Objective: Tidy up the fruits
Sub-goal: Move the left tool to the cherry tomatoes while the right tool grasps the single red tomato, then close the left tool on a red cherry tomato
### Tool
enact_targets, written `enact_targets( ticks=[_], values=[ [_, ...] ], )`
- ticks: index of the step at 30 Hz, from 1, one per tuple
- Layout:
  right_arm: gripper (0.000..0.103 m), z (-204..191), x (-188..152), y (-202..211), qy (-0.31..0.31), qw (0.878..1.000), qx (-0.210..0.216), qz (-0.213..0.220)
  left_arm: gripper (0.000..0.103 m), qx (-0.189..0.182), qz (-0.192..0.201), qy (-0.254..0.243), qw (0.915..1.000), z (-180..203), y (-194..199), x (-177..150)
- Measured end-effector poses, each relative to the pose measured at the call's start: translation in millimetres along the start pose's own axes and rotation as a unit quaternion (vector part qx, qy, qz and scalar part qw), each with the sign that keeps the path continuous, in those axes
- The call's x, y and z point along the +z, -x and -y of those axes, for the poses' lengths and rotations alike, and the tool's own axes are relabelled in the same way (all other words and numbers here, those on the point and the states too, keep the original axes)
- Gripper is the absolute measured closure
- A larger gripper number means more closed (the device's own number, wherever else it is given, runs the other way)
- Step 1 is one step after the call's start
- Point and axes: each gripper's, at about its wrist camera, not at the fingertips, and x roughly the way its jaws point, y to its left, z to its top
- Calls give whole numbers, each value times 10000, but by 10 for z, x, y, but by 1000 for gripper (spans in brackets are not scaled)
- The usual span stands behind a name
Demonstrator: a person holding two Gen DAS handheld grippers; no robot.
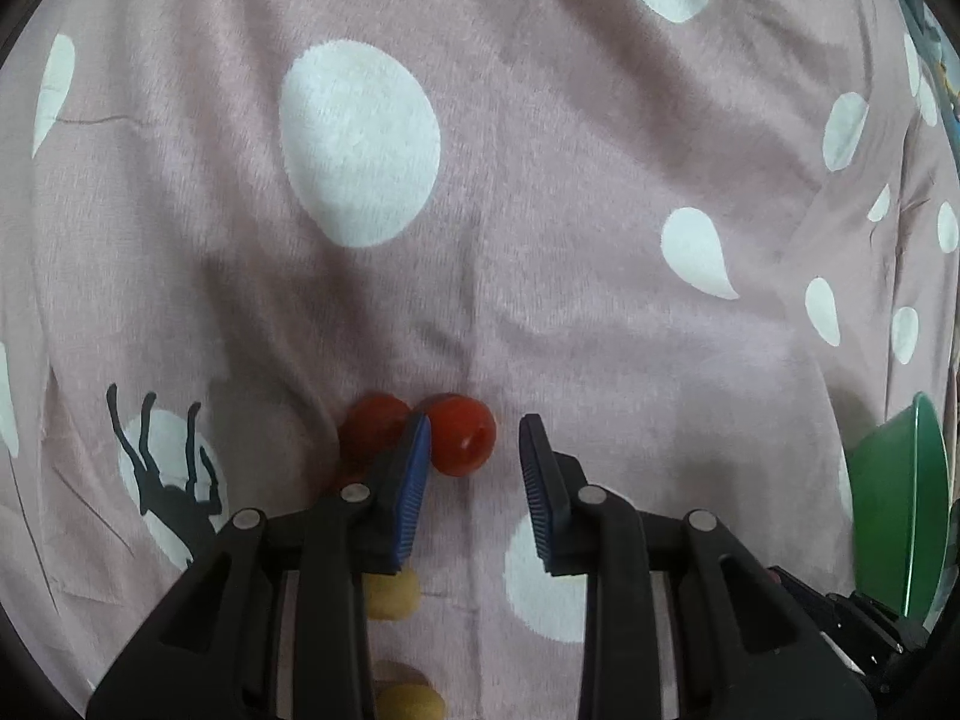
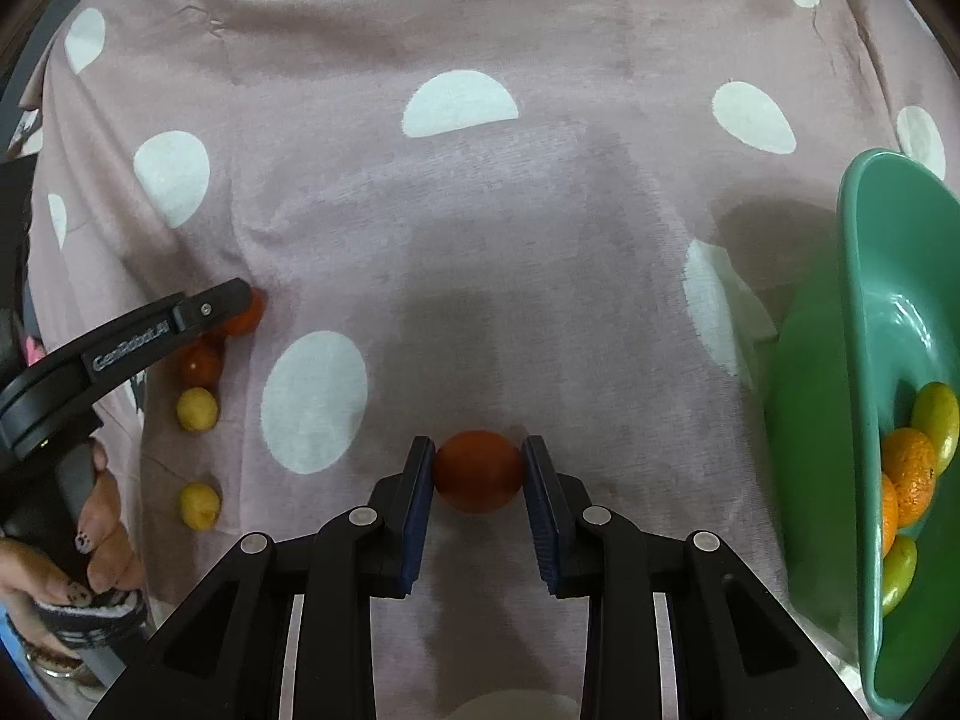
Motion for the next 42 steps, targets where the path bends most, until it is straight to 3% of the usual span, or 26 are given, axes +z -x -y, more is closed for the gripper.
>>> enact_targets(
  ticks=[5,6,8,13,19,24,30,35,42],
  values=[
    [72,-58,-27,14,-23,10000,-31,-21,75,94,46,-69,9999,79,-41,25],
    [72,-36,-6,-31,-28,10000,-24,-20,77,95,81,-53,9999,111,-60,28],
    [72,-51,-6,-20,-13,10000,-7,1,90,104,125,-35,9999,109,-55,22],
    [72,-53,-11,-32,-18,10000,-11,4,95,-267,84,37,9996,38,-4,8],
    [72,-45,-9,-1,-28,10000,4,23,95,-345,275,64,9990,-50,164,47],
    [72,-44,-4,4,-35,10000,38,1,95,-192,-27,150,9997,-109,16,46],
    [72,-26,15,5,-32,10000,81,-2,93,-173,-73,173,9997,-72,-40,30],
    [72,-19,26,16,-15,9999,126,-10,82,-121,-158,228,9995,-19,-127,57],
    [72,22,37,22,26,9998,214,-11,80,-94,-14,222,9997,45,-247,92]
  ],
)
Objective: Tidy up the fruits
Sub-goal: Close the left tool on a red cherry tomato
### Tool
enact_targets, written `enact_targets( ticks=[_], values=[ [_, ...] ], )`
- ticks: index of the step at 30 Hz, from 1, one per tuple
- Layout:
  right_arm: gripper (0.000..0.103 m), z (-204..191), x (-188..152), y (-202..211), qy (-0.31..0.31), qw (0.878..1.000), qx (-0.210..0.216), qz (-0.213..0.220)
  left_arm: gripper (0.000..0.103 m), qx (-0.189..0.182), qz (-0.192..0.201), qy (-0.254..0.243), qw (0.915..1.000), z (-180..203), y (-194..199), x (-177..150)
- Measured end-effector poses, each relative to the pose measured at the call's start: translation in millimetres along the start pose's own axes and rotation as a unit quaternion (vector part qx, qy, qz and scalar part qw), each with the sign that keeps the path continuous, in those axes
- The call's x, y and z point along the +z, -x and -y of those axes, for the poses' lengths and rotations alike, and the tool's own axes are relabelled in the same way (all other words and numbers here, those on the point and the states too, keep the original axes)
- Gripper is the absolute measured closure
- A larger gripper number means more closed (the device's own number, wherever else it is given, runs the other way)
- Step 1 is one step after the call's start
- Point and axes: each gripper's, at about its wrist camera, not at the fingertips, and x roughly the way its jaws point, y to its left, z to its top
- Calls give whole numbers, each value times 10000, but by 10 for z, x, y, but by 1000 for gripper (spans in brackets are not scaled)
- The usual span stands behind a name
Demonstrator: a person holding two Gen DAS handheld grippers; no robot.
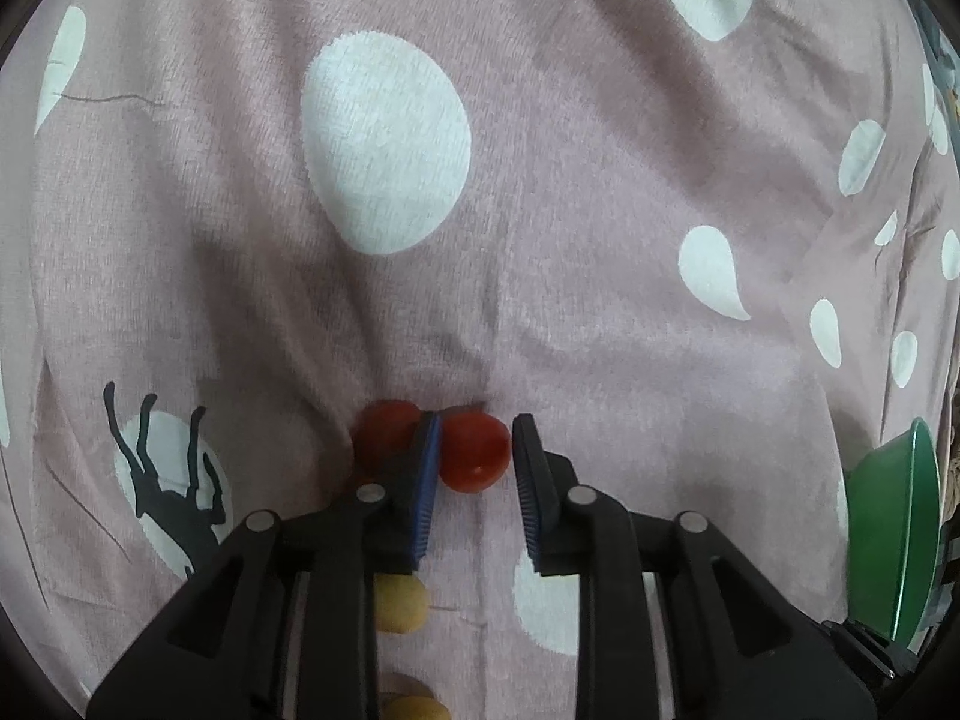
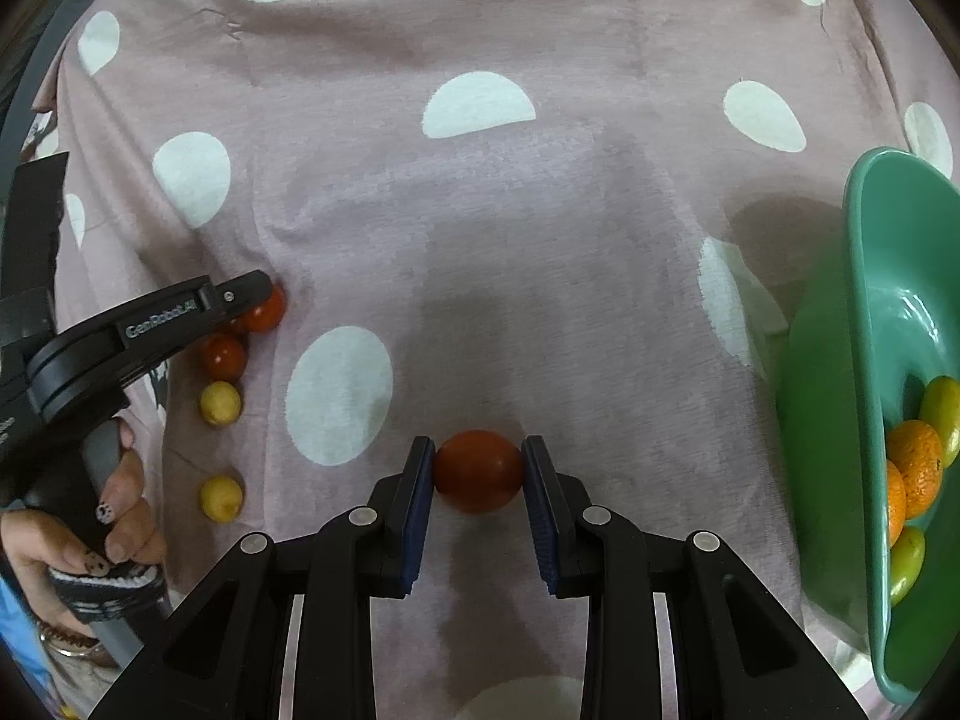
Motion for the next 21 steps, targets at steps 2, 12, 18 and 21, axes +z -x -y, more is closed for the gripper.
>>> enact_targets(
  ticks=[2,12,18,21],
  values=[
    [72,15,8,-3,-6,10000,30,-10,79,-13,30,44,10000,0,-34,-1],
    [72,-43,14,-63,105,9999,-85,-83,81,155,250,48,9996,34,-115,-6],
    [72,-63,40,-19,116,9999,-77,-18,82,50,255,-5,9997,127,-7,-18],
    [72,-54,35,34,69,10000,-42,50,82,-14,400,-74,9992,176,123,-11]
  ],
)
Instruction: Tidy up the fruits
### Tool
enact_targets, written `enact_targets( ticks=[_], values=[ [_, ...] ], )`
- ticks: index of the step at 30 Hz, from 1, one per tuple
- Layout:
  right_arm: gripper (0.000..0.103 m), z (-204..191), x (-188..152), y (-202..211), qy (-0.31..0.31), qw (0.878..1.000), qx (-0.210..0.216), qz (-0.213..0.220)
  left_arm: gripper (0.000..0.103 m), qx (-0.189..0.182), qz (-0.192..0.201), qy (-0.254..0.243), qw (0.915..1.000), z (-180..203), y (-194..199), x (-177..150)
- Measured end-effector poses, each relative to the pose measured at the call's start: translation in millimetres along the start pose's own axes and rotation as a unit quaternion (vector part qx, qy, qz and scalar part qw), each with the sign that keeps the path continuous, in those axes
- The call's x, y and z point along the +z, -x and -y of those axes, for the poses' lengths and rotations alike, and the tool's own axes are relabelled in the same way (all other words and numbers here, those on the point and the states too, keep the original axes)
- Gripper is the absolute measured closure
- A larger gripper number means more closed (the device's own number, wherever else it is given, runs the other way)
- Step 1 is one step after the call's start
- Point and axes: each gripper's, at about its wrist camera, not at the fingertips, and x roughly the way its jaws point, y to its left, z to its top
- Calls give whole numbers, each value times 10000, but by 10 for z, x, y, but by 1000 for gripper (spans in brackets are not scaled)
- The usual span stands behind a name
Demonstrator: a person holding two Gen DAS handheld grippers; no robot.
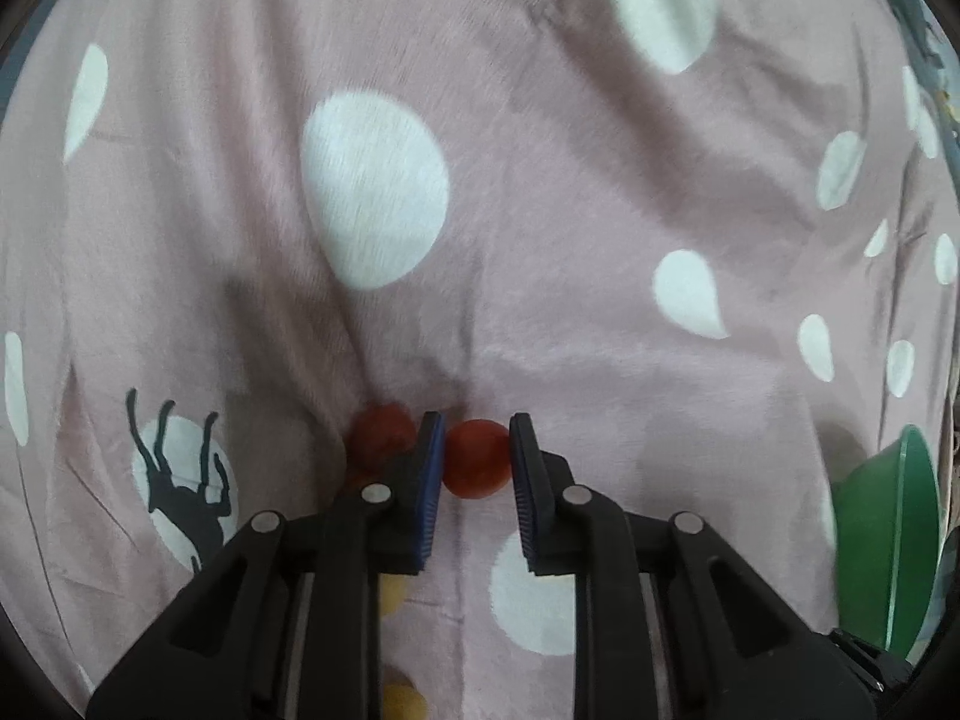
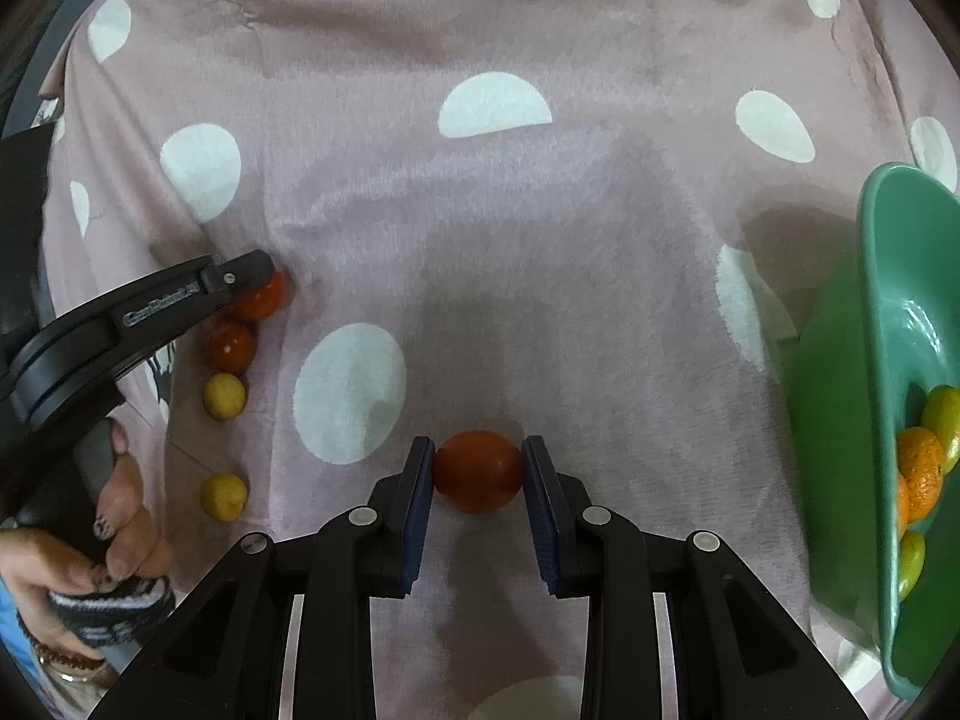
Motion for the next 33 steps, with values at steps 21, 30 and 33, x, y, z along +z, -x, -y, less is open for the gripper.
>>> enact_targets(
  ticks=[21,30,33],
  values=[
    [71,228,-68,521,-396,9963,195,735,82,-513,598,-632,9949,392,791,-199],
    [71,470,-130,862,-736,9892,218,1245,82,-774,798,-906,9897,549,1078,-294],
    [71,521,-118,928,-805,9872,247,1354,82,-773,859,-996,9883,614,1135,-337]
  ],
)
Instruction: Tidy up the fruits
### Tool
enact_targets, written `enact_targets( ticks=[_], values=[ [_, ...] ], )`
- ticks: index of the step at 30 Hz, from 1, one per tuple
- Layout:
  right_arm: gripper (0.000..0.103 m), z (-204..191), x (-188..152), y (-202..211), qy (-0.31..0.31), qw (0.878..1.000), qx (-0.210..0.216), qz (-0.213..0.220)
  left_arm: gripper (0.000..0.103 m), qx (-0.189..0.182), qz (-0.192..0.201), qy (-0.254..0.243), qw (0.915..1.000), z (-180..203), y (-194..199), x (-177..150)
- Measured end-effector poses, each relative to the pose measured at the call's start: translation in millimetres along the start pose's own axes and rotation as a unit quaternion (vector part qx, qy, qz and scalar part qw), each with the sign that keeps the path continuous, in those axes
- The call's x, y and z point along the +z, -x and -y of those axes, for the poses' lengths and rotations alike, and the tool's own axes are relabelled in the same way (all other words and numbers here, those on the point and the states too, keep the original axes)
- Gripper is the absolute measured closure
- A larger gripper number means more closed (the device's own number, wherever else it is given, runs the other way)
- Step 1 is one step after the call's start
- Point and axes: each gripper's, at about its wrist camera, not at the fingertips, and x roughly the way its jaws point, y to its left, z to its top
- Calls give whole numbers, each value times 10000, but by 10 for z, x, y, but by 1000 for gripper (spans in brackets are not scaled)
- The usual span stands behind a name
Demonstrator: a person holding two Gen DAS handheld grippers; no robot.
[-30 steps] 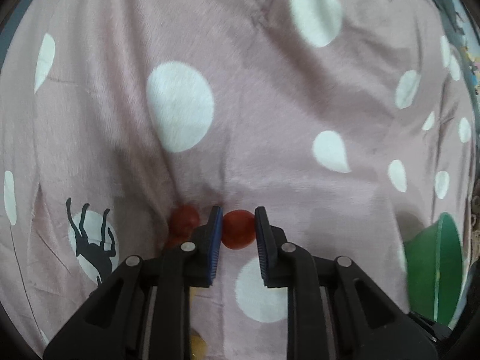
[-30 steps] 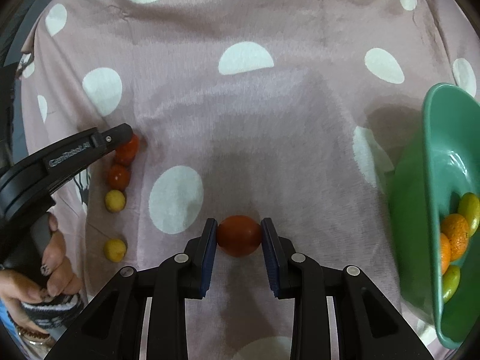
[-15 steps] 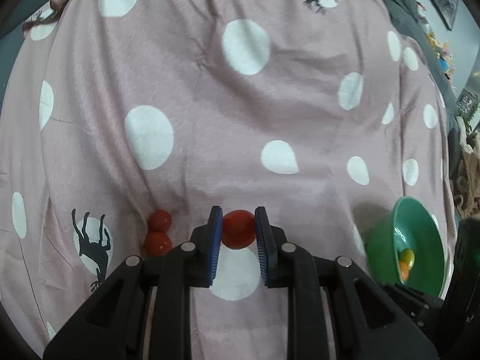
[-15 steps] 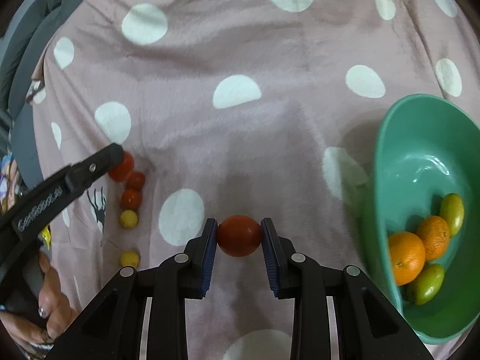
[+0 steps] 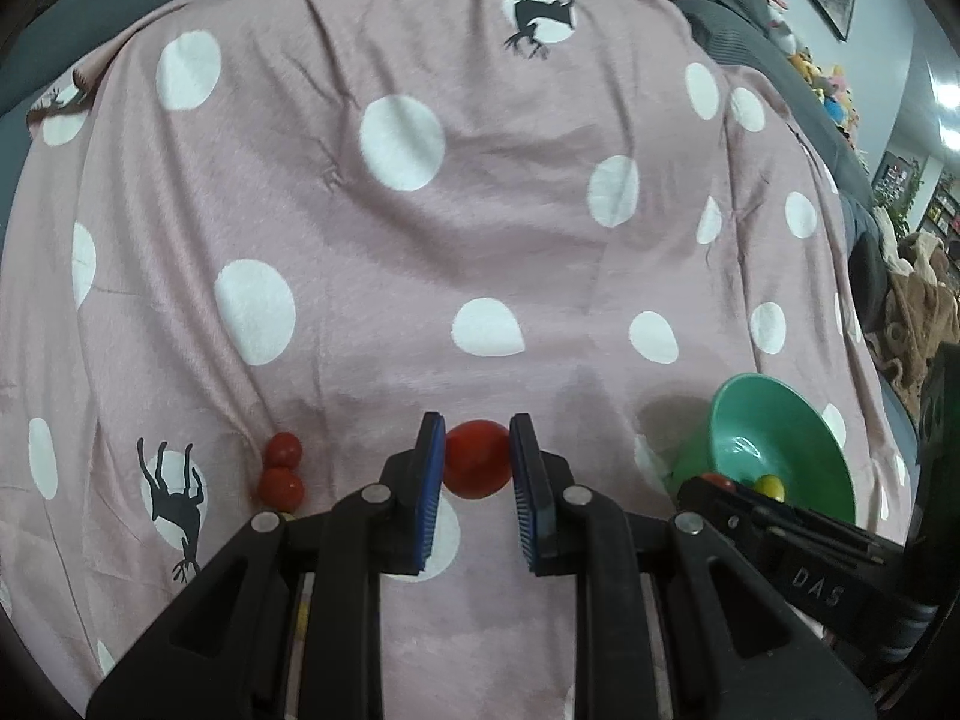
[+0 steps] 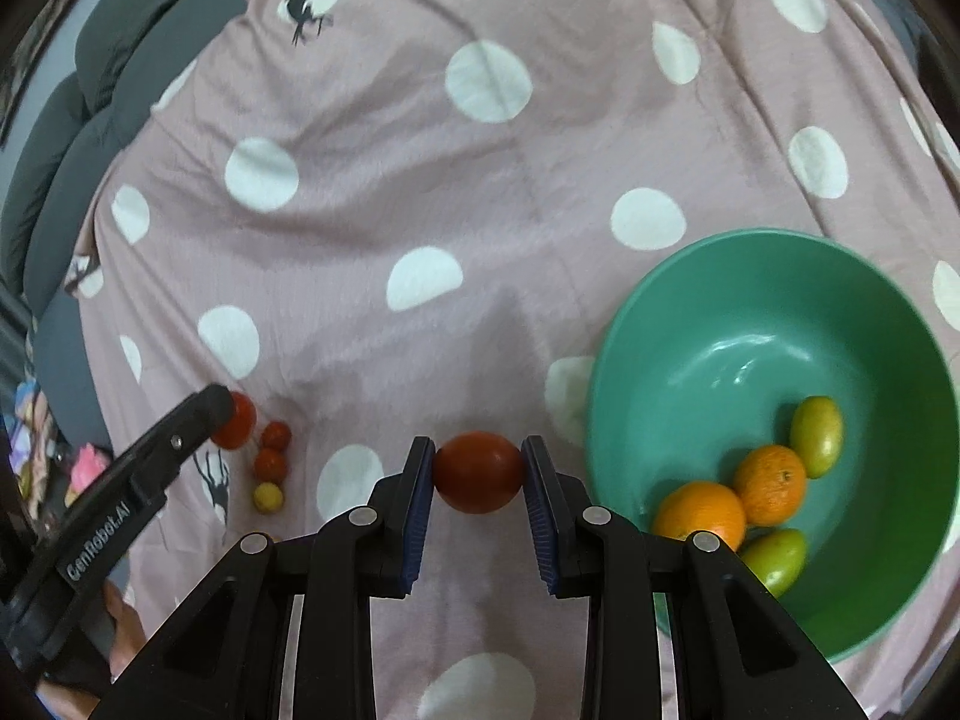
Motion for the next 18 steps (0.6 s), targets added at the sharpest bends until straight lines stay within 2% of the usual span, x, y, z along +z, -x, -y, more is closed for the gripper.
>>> enact_targets(
  ticks=[18],
  values=[
    [71,284,71,478,-402,9969,-132,671,81,-365,-7,-365,9987,406,173,-192]
  ],
)
